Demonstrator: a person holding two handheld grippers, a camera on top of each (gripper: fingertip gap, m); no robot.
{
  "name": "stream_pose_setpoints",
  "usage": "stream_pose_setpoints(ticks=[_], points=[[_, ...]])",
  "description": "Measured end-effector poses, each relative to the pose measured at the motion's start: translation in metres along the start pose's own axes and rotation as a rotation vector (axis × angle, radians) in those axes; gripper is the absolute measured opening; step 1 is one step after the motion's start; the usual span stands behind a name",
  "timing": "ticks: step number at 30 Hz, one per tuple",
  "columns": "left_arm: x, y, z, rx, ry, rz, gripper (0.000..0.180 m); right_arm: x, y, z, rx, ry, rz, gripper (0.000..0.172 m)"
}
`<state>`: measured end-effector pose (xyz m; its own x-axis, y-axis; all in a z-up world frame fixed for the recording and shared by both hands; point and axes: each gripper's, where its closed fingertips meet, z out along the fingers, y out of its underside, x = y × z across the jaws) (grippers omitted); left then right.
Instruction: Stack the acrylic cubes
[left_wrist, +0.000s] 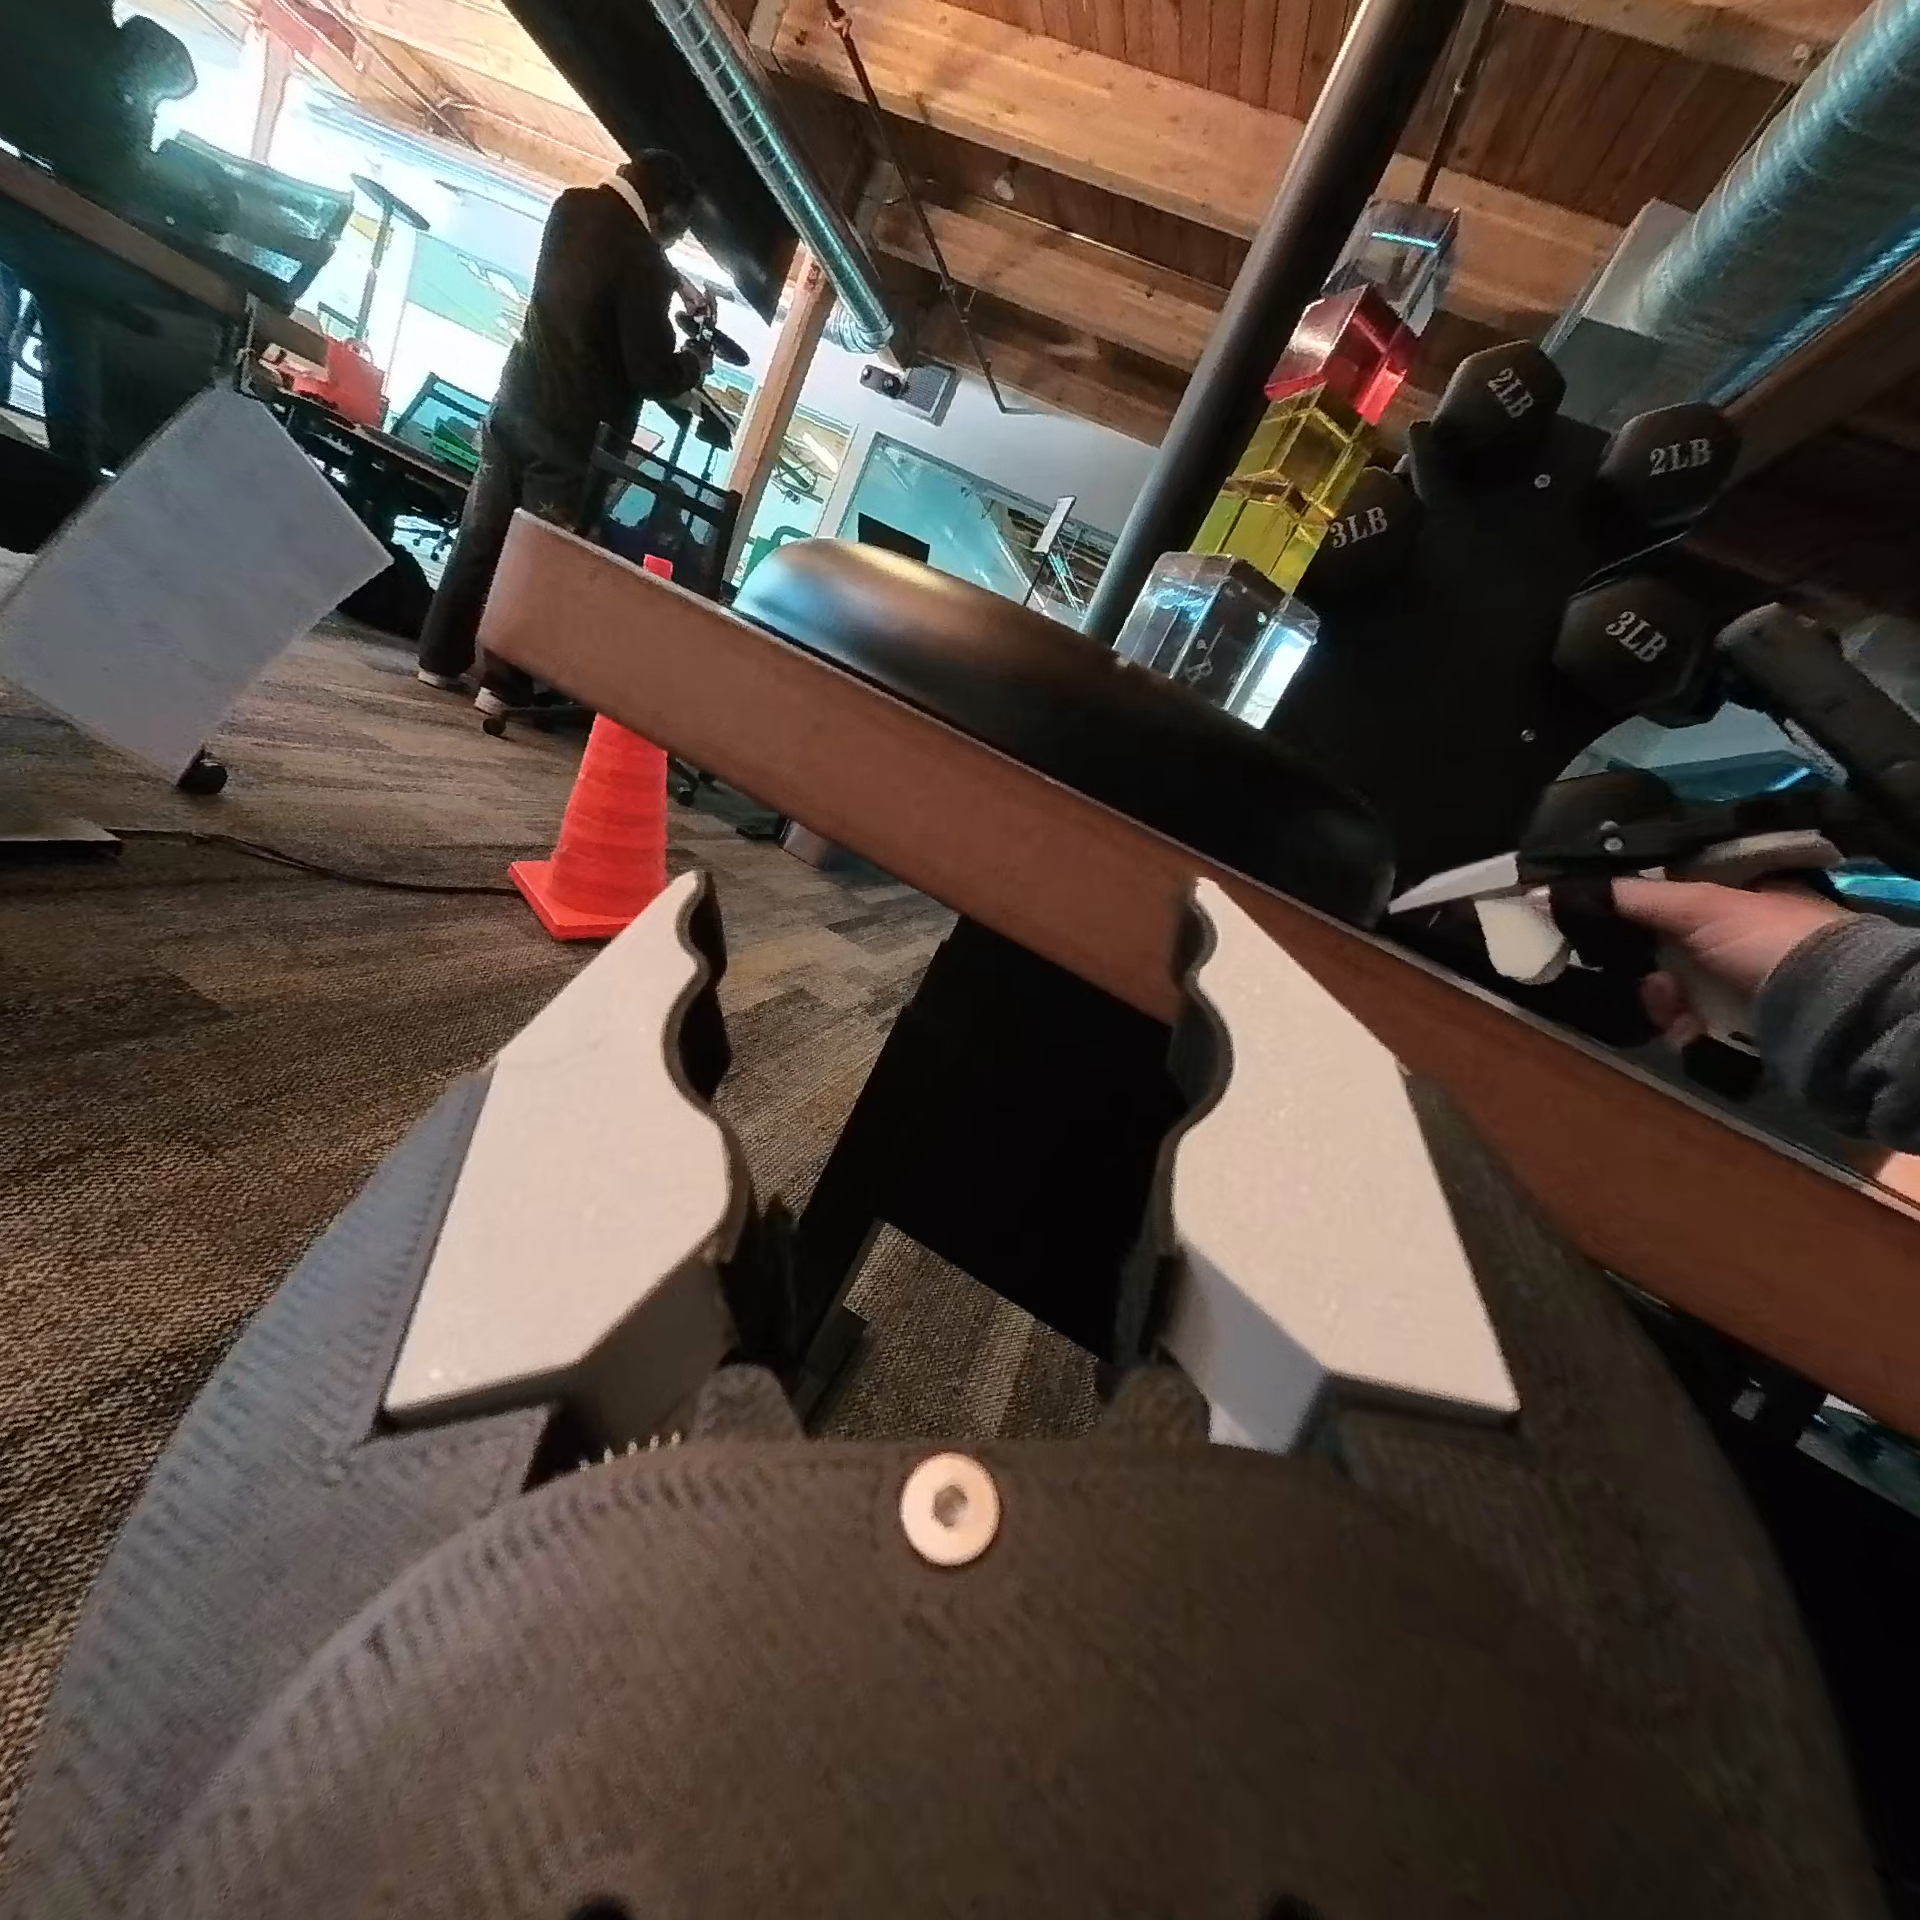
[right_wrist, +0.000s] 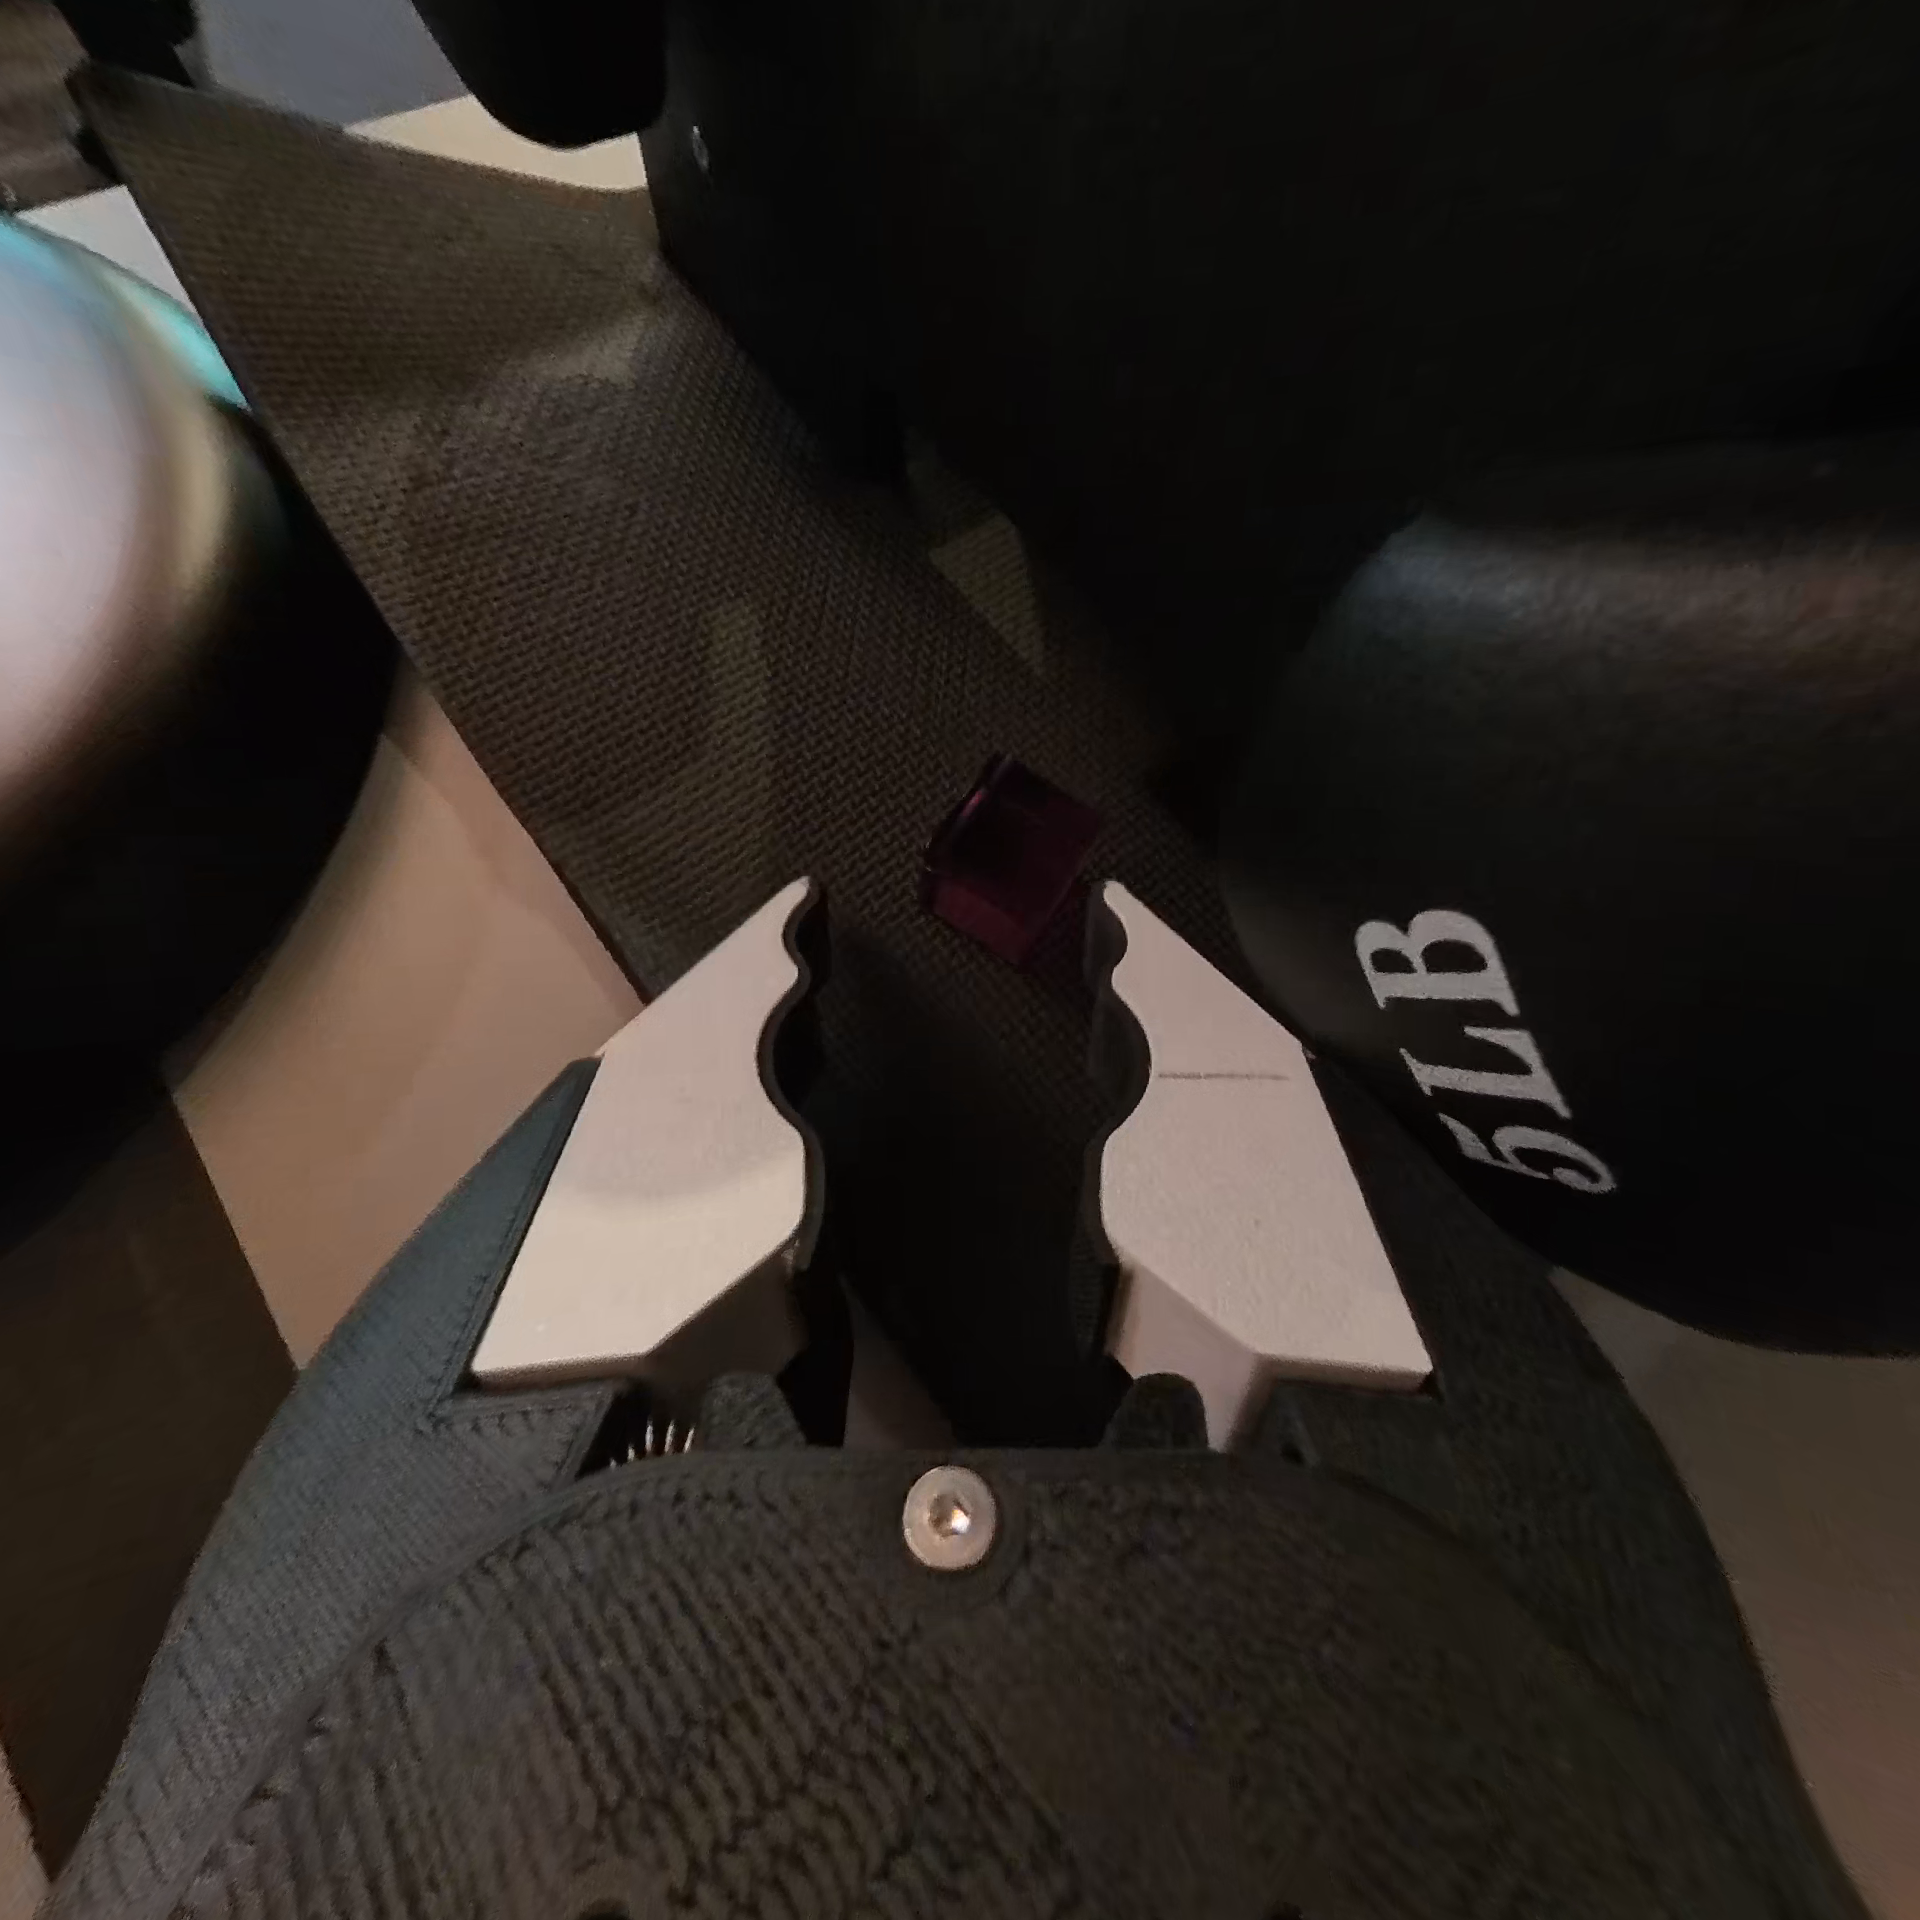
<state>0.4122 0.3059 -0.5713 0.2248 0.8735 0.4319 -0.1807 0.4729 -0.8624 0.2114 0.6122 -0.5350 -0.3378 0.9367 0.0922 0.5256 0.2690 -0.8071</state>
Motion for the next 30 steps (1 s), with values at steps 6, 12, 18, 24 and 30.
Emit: stream_pose_setpoints(ticks=[6,12,18,24,30], points=[[0.002,0.000,-0.001,-0.003,0.006,0.004,0.086,-0.001,-0.005,0.005,0.025,0.021,0.032,0.043],[0.000,-0.002,-0.003,-0.001,0.003,0.007,0.086,-0.018,-0.015,-0.004,0.070,-0.016,-0.037,0.025],[-0.003,-0.003,-0.004,0.001,0.000,0.002,0.086,-0.101,-0.089,-0.069,0.340,-0.431,-0.087,0.024],[-0.007,-0.006,-0.005,0.001,-0.001,0.002,0.086,-0.186,-0.149,-0.136,0.412,-0.817,-0.223,0.024],[-0.011,-0.007,-0.007,0.003,-0.010,0.005,0.087,-0.232,-0.158,-0.140,0.285,-0.883,-0.433,0.024]])
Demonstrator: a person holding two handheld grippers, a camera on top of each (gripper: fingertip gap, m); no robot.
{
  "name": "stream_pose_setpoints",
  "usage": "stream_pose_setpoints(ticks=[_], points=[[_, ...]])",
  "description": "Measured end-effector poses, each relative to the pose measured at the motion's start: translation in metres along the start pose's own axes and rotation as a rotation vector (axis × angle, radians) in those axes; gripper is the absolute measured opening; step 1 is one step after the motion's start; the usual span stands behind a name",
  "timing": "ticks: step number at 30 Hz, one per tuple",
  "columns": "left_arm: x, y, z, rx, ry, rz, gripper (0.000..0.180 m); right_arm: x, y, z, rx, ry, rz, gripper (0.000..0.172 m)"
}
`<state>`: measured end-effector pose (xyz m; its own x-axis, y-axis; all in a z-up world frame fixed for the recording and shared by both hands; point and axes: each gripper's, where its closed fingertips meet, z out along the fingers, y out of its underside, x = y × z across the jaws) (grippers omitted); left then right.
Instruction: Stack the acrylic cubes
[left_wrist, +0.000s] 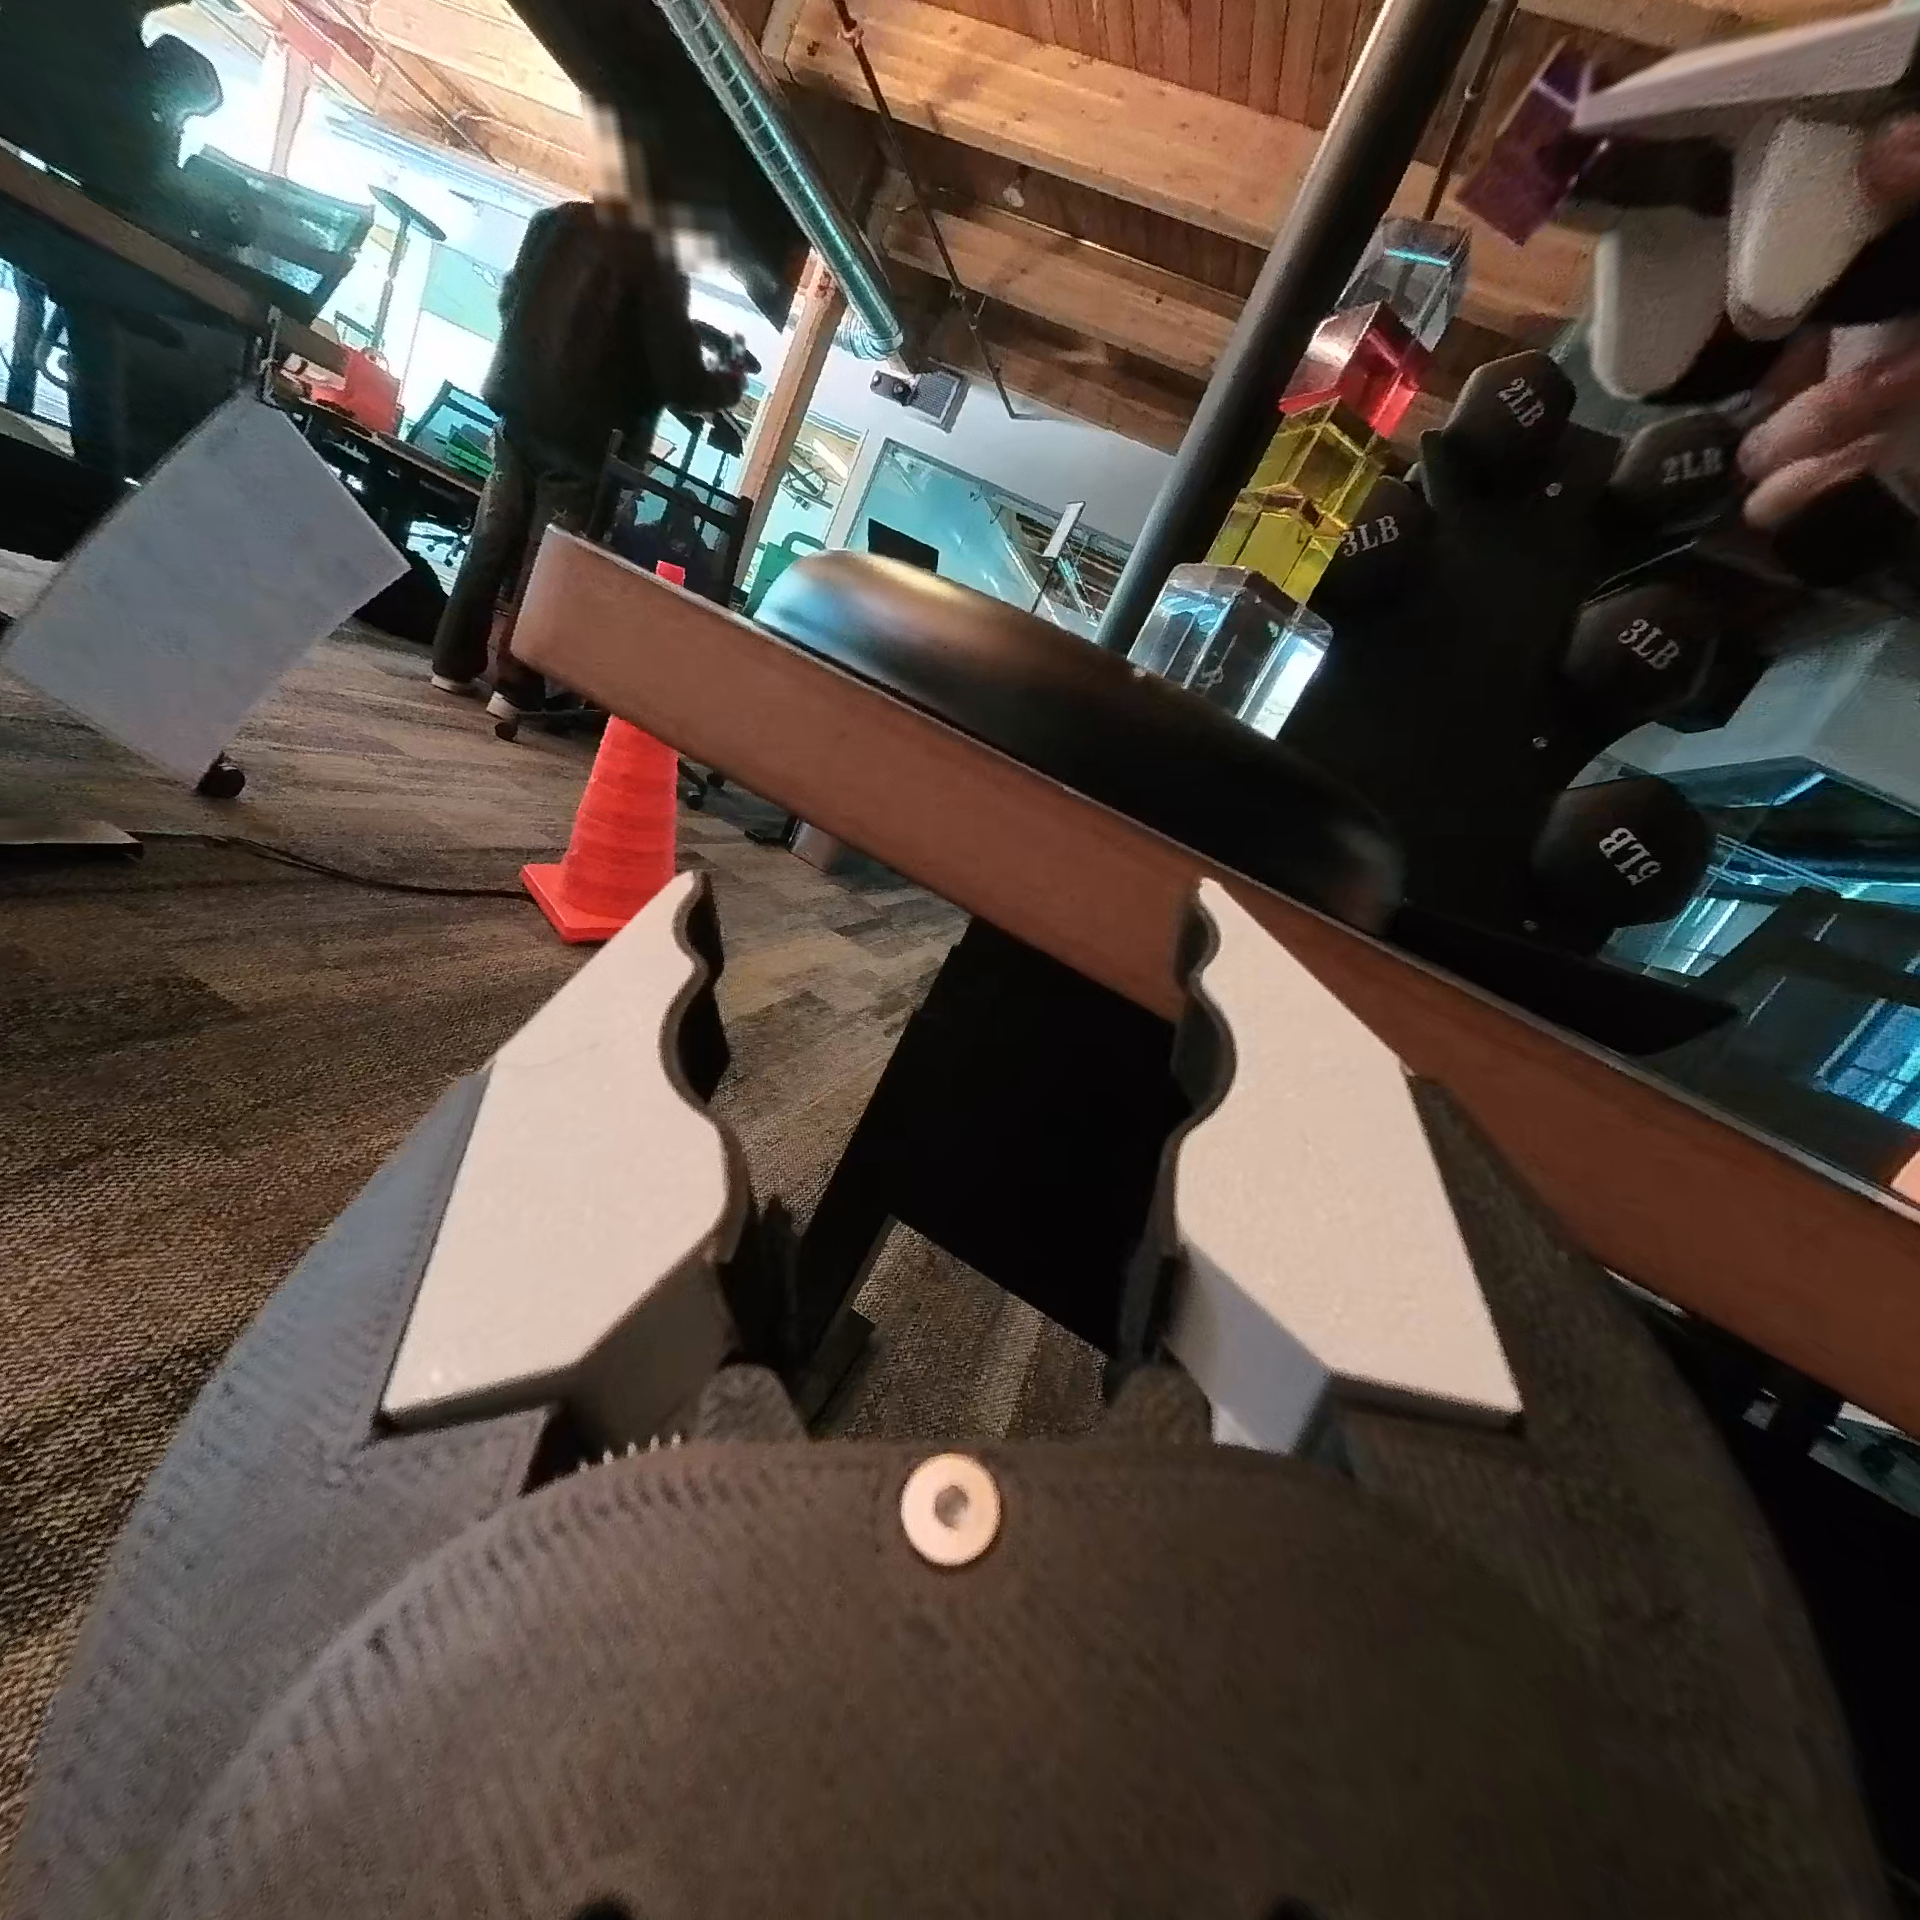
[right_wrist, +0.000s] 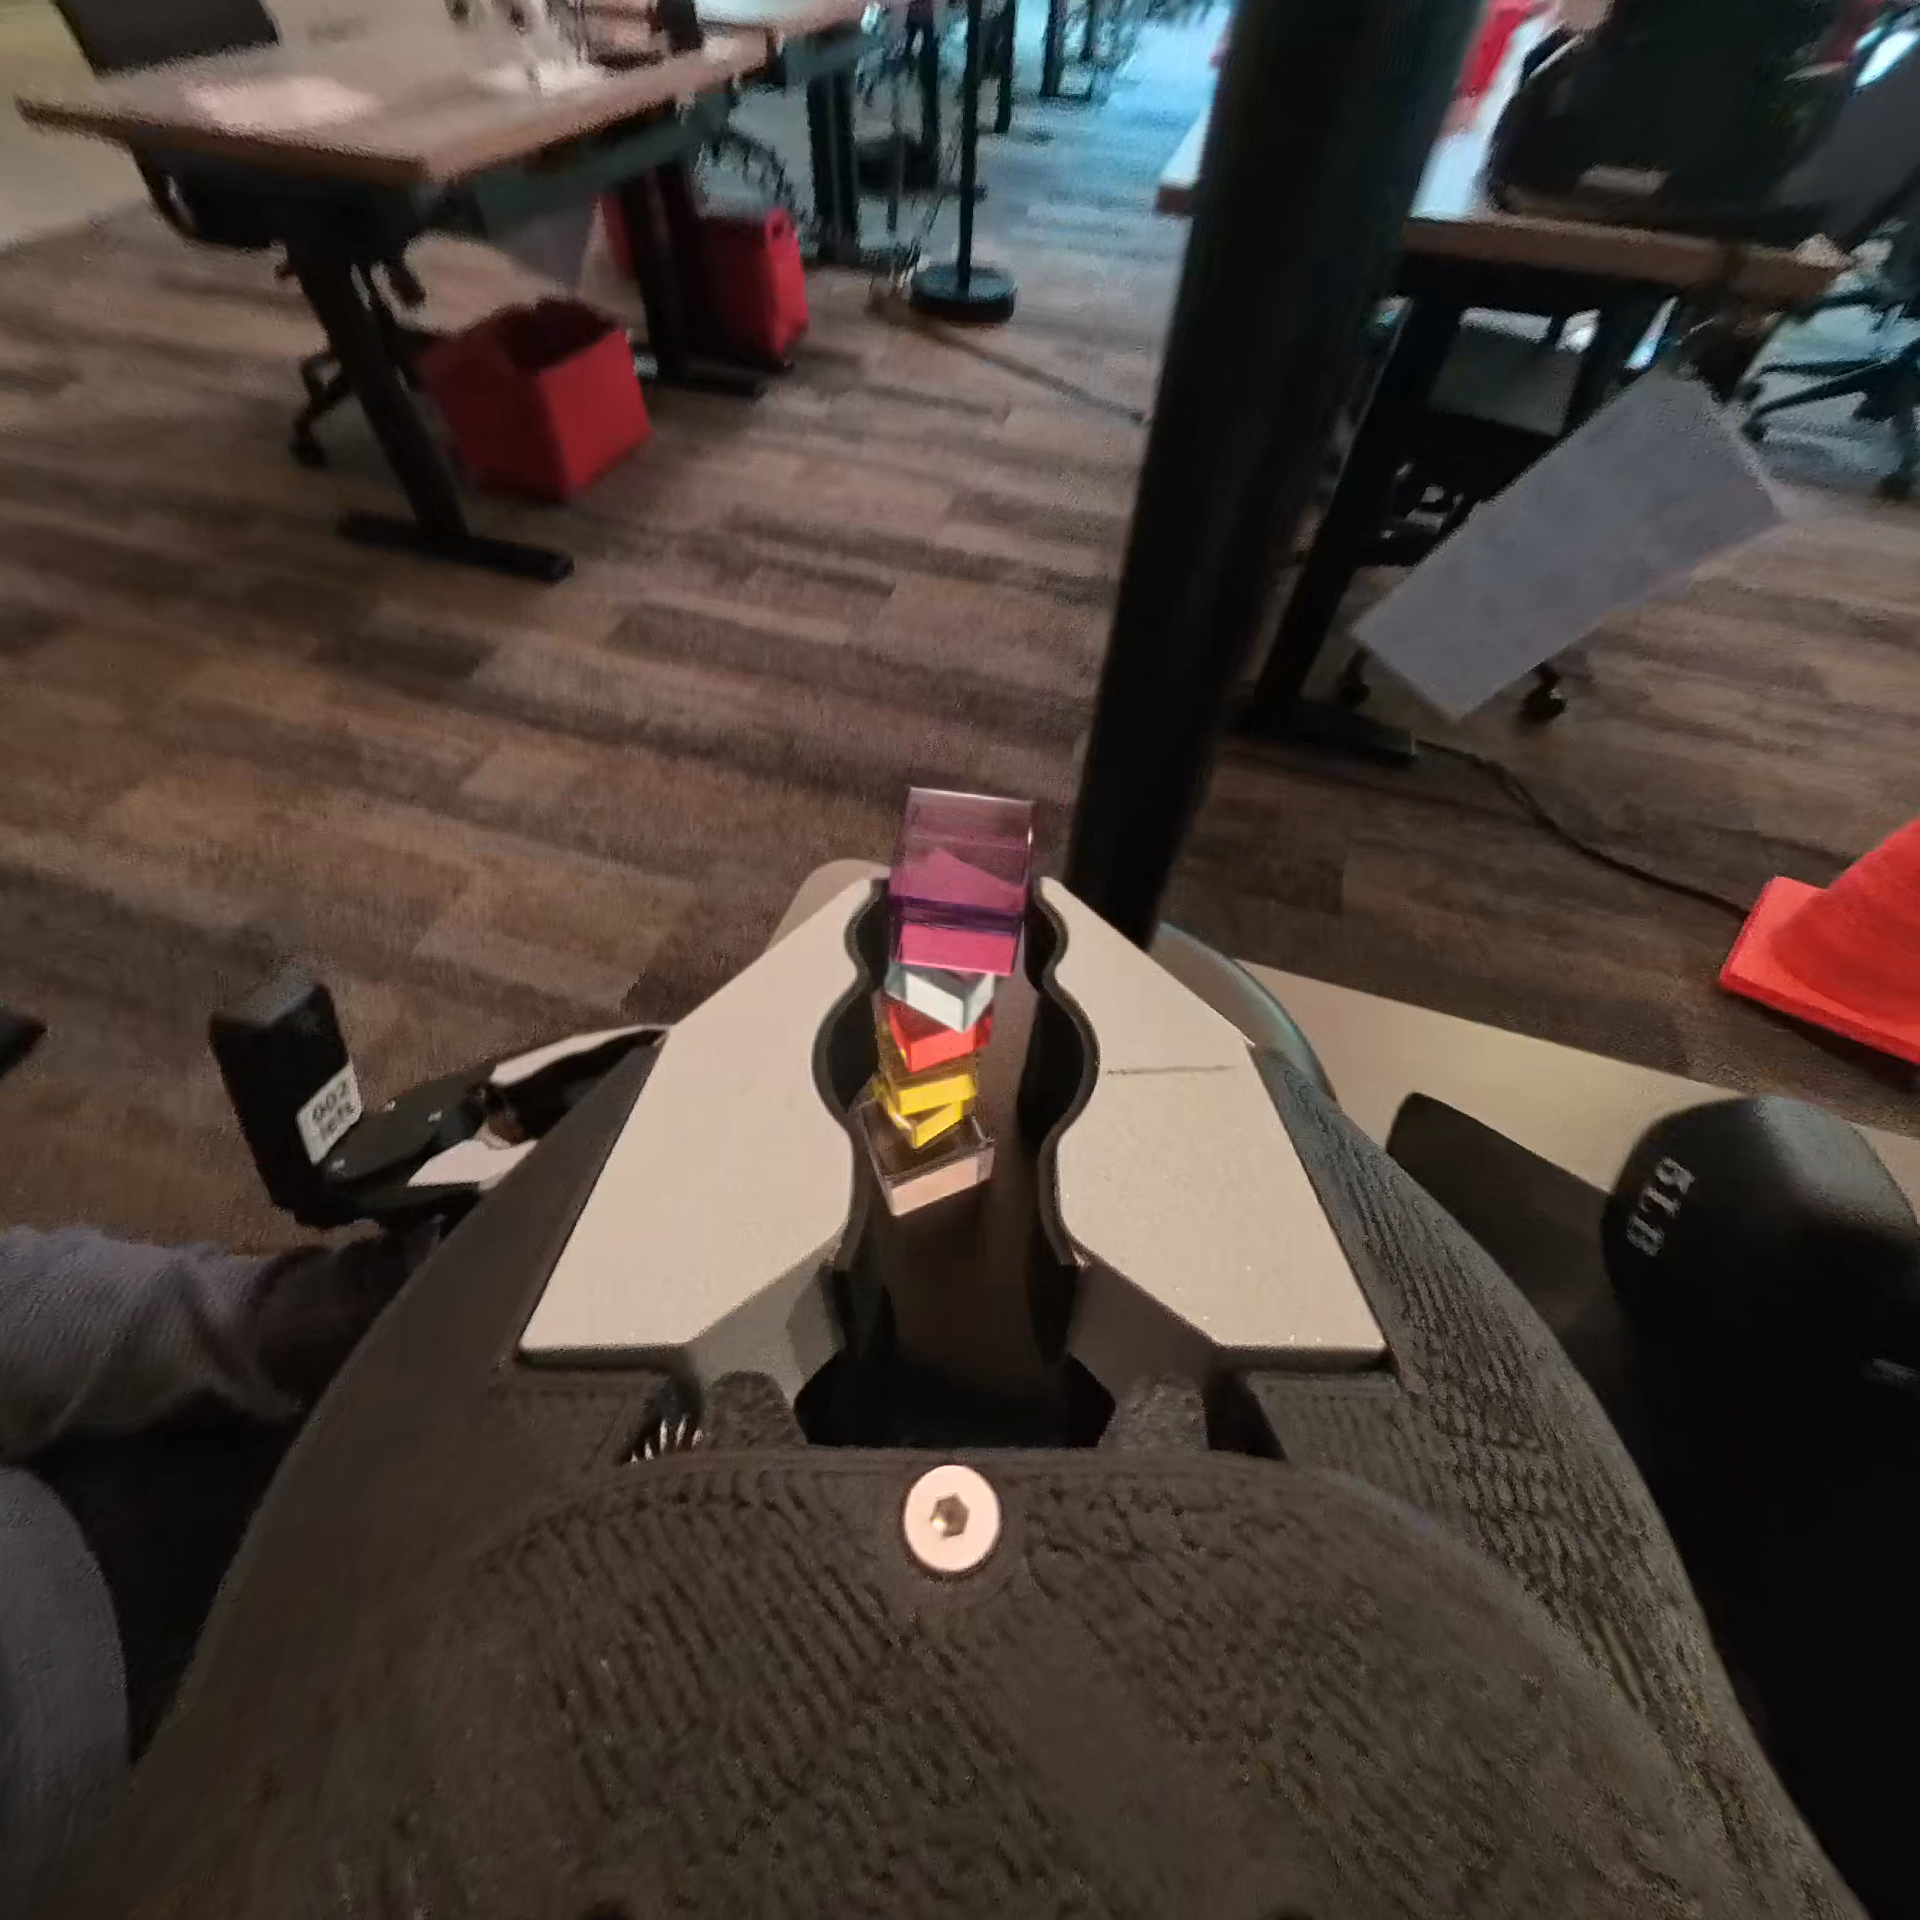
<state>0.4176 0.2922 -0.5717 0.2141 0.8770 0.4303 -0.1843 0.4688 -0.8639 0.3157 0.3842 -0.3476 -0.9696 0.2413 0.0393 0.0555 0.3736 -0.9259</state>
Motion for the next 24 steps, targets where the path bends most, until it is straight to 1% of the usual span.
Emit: stream_pose_setpoints(ticks=[4,7,16,17,18,21,24], points=[[0.000,0.000,0.000,0.000,-0.001,-0.005,0.087,-0.002,0.005,0.014,-0.092,-0.012,-0.043,0.024],[-0.001,0.001,-0.001,0.000,-0.002,-0.007,0.087,-0.002,0.009,0.019,-0.128,-0.013,-0.050,0.024],[0.002,0.001,-0.005,-0.001,-0.006,-0.015,0.087,-0.002,0.014,0.023,-0.134,-0.025,-0.026,0.025],[0.002,0.001,-0.005,-0.001,-0.005,-0.014,0.087,-0.001,0.014,0.022,-0.129,-0.020,-0.024,0.027],[0.002,0.001,-0.005,-0.001,-0.004,-0.012,0.087,0.000,0.013,0.021,-0.123,-0.014,-0.020,0.034],[0.003,0.000,-0.007,0.001,-0.006,-0.012,0.087,-0.001,0.012,0.010,-0.103,0.008,-0.012,0.047],[-0.004,-0.002,-0.008,0.016,-0.022,-0.021,0.087,0.000,0.015,-0.013,-0.050,0.081,-0.051,0.050]])
